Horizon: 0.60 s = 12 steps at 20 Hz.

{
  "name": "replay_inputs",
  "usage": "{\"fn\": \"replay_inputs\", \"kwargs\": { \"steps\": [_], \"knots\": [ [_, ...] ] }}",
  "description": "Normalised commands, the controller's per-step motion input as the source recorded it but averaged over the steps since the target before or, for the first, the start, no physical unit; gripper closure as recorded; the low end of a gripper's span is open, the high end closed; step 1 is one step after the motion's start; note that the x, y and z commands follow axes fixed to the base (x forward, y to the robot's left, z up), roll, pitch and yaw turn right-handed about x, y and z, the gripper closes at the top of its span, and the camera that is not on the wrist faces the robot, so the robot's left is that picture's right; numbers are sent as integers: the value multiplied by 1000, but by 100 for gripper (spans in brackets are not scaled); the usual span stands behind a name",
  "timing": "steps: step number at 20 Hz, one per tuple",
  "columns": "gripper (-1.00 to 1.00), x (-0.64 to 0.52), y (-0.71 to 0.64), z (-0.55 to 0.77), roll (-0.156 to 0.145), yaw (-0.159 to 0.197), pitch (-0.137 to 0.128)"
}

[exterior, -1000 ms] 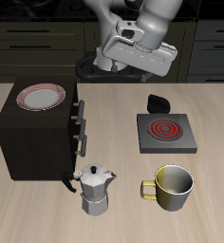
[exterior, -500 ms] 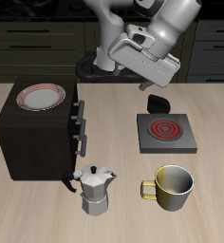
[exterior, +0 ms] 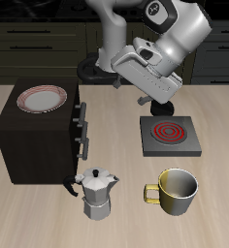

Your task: Open the middle drawer of the wooden cabinet

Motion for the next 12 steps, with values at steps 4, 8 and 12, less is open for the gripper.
{"fn": "replay_inputs", "kwargs": {
  "steps": [4,8,12],
  "knots": [
    [-100,15,97,-189,-25,22,51],
    [-100,-52,259,-205,-13,57,-20],
    [-100,51,47,-181,-53,35,9]
  ]
}}
